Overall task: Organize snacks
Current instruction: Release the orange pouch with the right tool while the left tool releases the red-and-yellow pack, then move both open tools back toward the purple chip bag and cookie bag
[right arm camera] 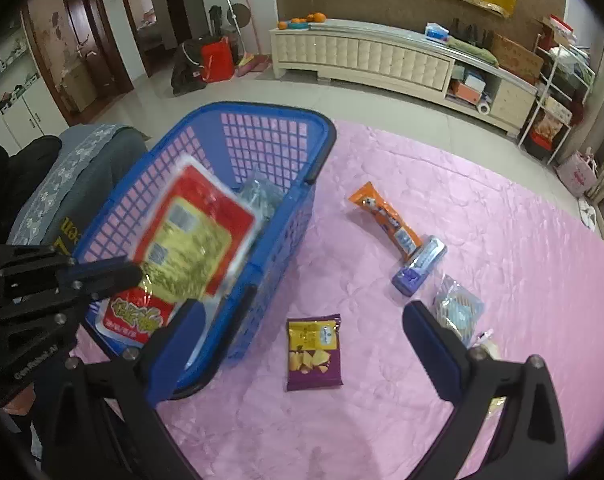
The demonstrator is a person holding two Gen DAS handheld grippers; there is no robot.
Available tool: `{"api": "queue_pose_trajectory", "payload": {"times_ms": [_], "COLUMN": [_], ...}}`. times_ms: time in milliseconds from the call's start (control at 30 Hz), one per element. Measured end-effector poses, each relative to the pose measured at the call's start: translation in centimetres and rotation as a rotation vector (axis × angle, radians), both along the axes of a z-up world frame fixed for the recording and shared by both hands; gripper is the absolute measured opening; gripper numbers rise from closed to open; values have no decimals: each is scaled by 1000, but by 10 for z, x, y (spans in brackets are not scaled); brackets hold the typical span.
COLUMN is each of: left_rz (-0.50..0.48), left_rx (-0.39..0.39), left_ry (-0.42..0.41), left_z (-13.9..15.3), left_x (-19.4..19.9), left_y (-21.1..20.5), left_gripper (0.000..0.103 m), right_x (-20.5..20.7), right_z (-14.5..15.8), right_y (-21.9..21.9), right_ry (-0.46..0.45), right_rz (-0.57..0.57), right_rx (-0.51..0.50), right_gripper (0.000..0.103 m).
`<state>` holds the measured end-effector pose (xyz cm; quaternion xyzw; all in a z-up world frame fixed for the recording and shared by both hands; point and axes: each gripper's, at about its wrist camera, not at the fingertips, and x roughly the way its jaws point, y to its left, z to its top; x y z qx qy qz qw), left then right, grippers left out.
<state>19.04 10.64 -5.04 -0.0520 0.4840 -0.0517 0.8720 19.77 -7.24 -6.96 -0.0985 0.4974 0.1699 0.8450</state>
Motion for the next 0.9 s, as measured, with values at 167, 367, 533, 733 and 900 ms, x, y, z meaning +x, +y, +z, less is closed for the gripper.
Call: {"api": "queue_pose_trajectory", "payload": {"times_ms": [167, 367, 533, 733, 900], "left_rz": [-9, -30, -12, 0, -24], "left_rx": [0, 30, 41, 71, 98], "left_ry": [46, 77, 83, -23, -75], "left_z": [-16, -31, -31, 1, 26], "left_x": [8, 14, 14, 4, -5], "left_y": [2, -1, 1, -1, -15], "left_gripper": [1, 1, 25, 50, 62], "right_x": [5, 8, 6, 0, -9], "right_z": [-5, -8, -5, 5, 18], "right_y": [-7, -11, -13, -23, -32], "right_ry": [14, 26, 20, 5, -27], "right_rz": [-21, -24, -19, -28, -39], "right_rx": [6, 17, 18, 45, 43], "right_gripper": [100, 100, 100, 100, 100]}}
